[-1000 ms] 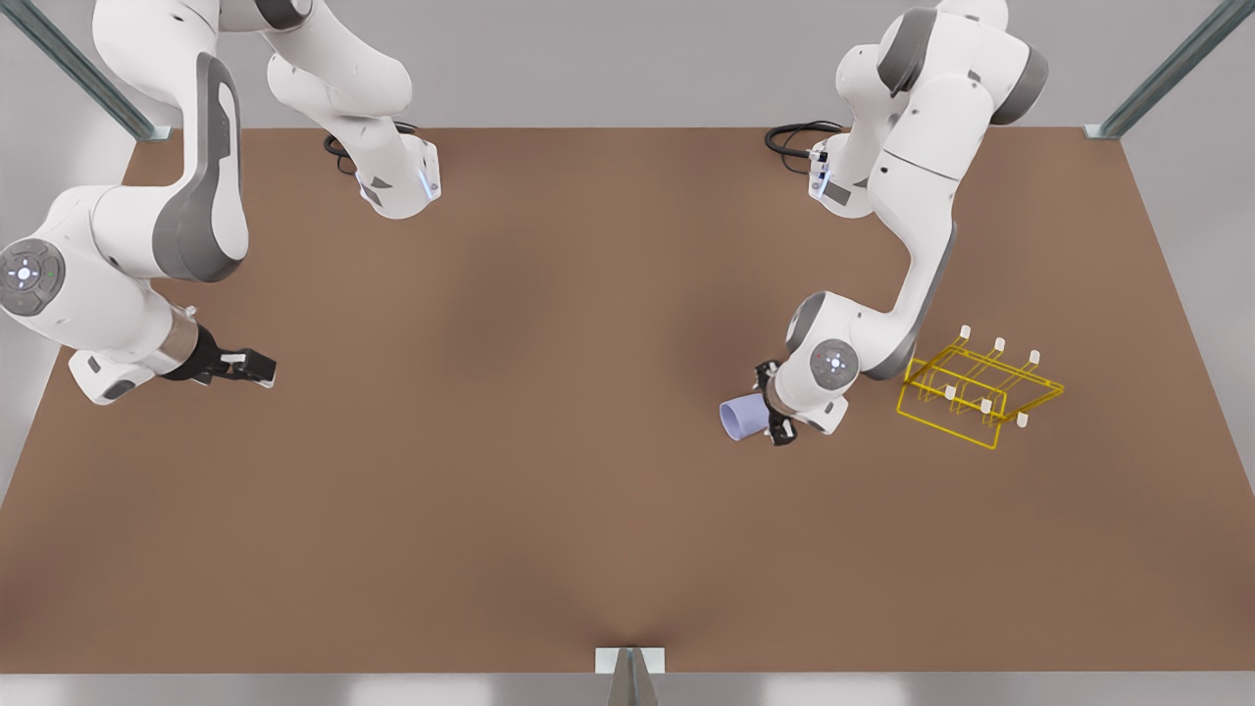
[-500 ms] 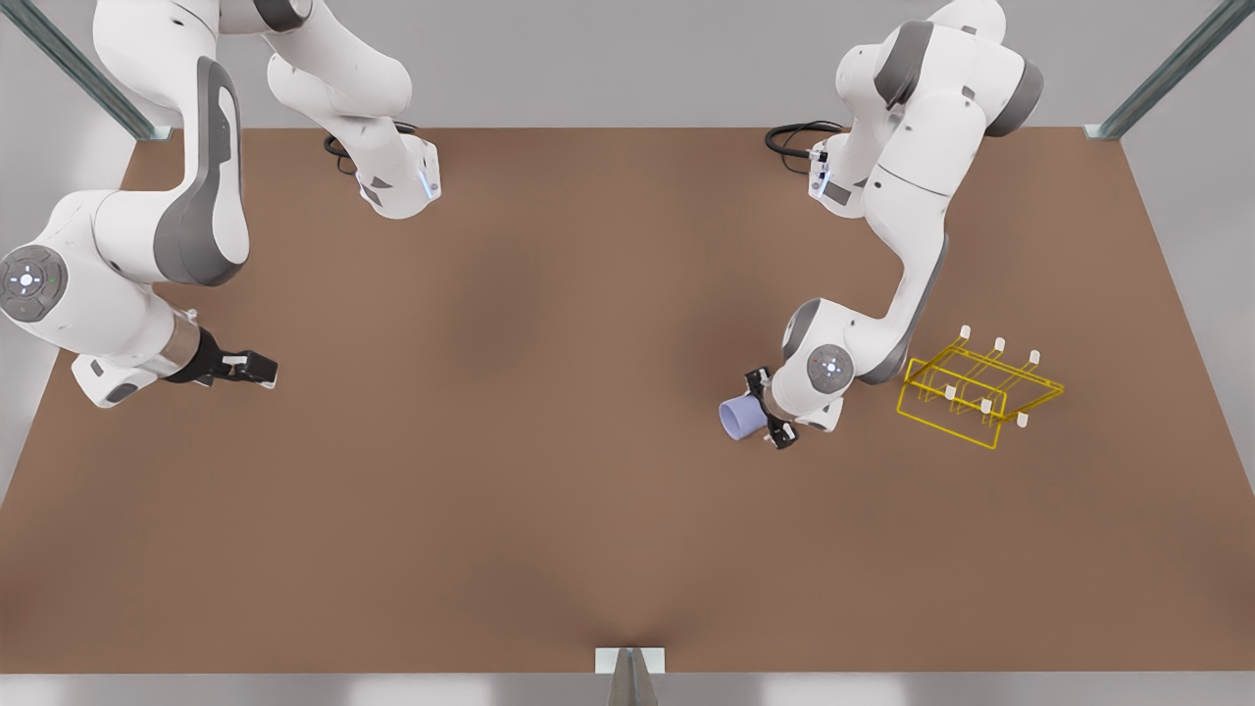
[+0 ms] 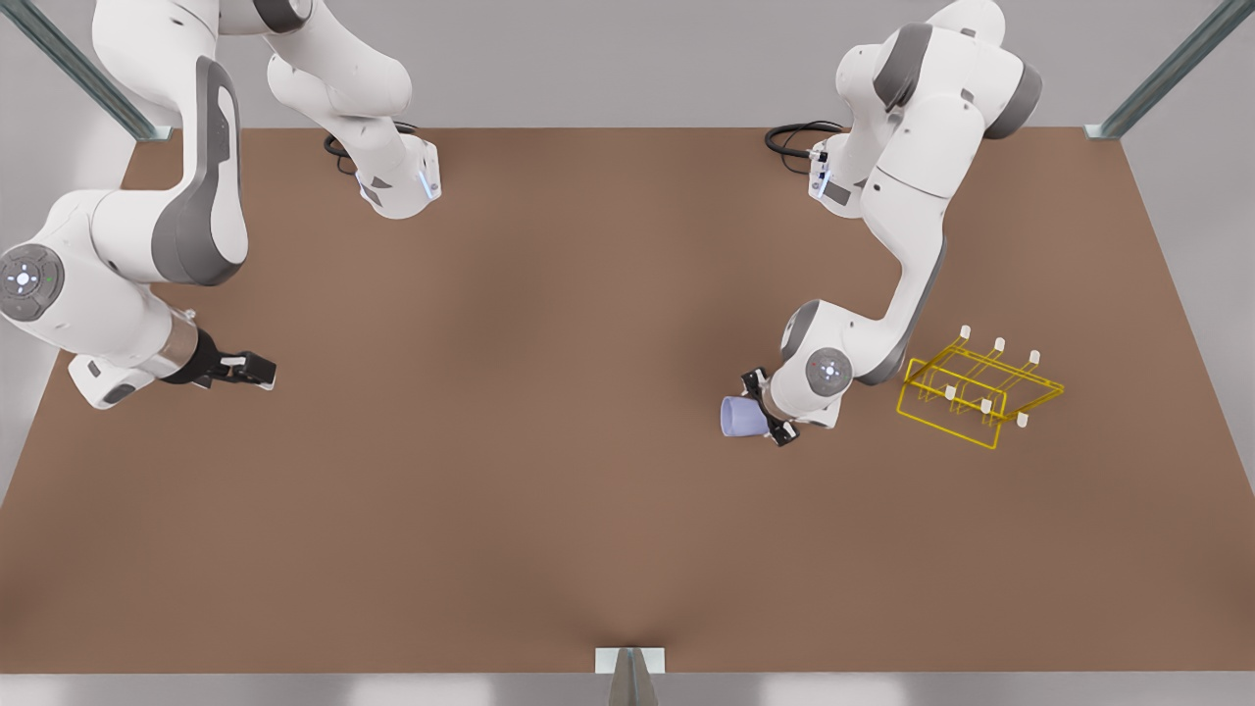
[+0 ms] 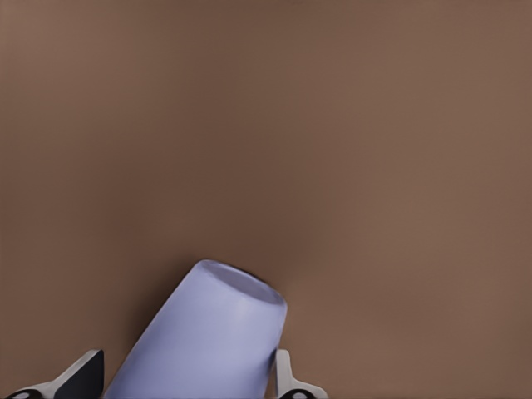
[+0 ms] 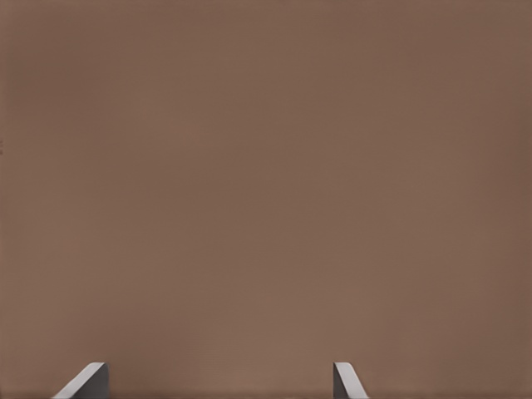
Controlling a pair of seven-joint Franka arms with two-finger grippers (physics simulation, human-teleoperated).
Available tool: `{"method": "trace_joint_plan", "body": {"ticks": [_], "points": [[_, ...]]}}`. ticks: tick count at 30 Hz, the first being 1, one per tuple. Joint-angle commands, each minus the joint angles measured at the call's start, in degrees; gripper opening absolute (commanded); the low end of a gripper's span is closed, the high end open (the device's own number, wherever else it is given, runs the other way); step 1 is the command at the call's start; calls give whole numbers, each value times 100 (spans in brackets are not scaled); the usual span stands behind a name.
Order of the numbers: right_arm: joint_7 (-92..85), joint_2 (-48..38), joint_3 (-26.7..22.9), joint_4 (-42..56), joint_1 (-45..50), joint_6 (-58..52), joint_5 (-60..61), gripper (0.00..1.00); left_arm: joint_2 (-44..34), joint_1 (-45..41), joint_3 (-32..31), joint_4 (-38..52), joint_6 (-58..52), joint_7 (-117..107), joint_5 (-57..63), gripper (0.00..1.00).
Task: Place the cup on the cup holder
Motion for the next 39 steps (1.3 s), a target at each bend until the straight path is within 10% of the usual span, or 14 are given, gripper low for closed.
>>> {"method": "trace_joint_plan", "body": {"ticks": [1,31,32,33,37,39], "points": [[-21,16,1,4,6,-2,4,100,24,0,-1,12,107,286,57,100],[-65,25,1,4,-29,-2,13,100,437,9,-212,38,222,5147,-23,100],[-74,25,1,4,-29,-2,13,100,384,9,-212,65,186,5121,-40,67],[-74,25,1,4,-29,-2,13,100,358,9,-212,91,143,5138,-40,61],[-91,25,1,4,-29,-2,13,100,-11,9,-212,135,-366,5095,-40,63],[-92,25,1,4,-29,-2,13,100,50,0,-141,1794,-2914,4392,39,65]]}}
